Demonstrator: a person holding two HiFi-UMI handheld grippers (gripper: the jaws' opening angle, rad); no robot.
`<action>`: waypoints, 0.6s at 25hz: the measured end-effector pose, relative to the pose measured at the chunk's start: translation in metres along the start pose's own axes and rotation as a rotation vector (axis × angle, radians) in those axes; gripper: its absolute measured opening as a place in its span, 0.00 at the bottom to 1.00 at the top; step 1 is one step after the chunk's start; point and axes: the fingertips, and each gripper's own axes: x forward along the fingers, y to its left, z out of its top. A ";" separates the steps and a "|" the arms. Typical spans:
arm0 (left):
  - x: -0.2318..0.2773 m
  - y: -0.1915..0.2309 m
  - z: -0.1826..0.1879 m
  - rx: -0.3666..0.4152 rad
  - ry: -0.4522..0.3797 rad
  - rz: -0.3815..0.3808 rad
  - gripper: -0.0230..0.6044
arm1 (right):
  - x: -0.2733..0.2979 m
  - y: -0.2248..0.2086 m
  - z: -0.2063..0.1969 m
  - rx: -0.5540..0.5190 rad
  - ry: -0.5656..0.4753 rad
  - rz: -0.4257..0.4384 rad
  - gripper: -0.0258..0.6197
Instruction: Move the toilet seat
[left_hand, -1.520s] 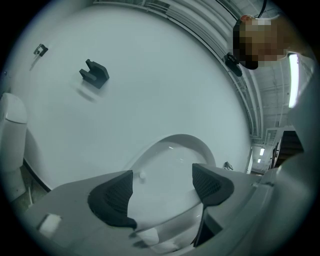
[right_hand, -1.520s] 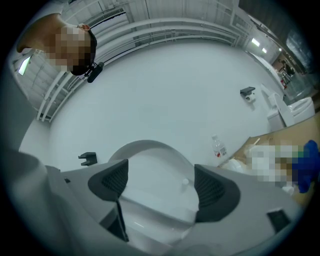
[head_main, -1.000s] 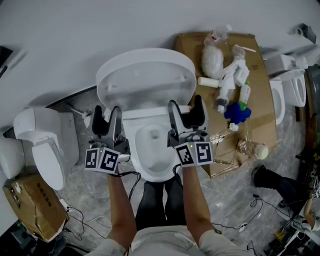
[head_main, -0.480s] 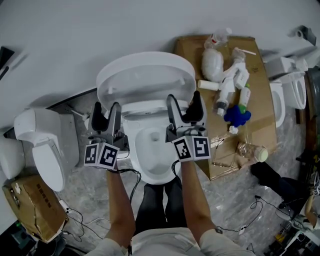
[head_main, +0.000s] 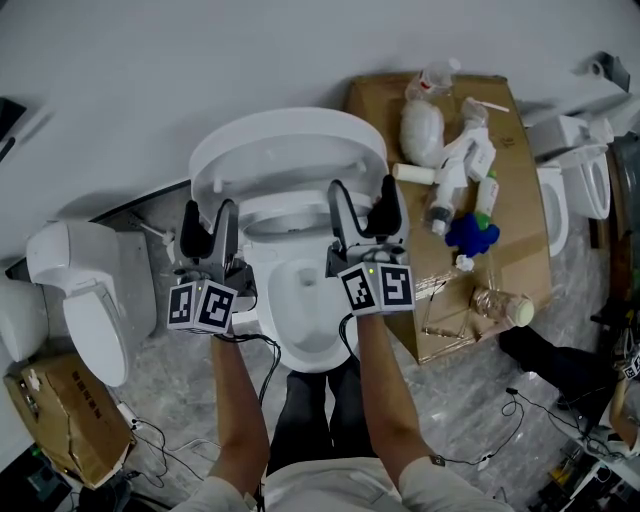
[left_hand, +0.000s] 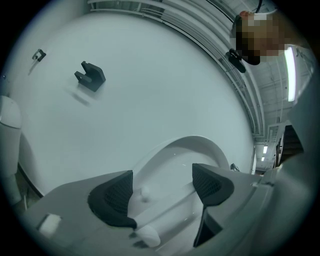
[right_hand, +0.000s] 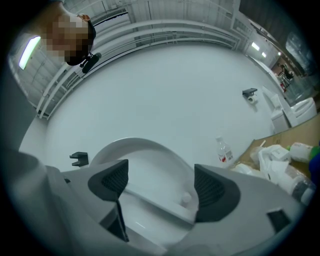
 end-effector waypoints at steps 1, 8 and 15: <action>0.000 0.000 0.000 0.001 -0.003 0.002 0.60 | 0.001 0.000 0.000 -0.001 -0.003 0.000 0.68; 0.003 0.001 0.000 0.012 -0.012 0.025 0.60 | 0.005 -0.003 -0.001 -0.008 -0.018 -0.009 0.68; 0.003 0.001 0.001 0.025 -0.015 0.032 0.60 | 0.006 -0.002 0.000 -0.018 -0.047 -0.021 0.68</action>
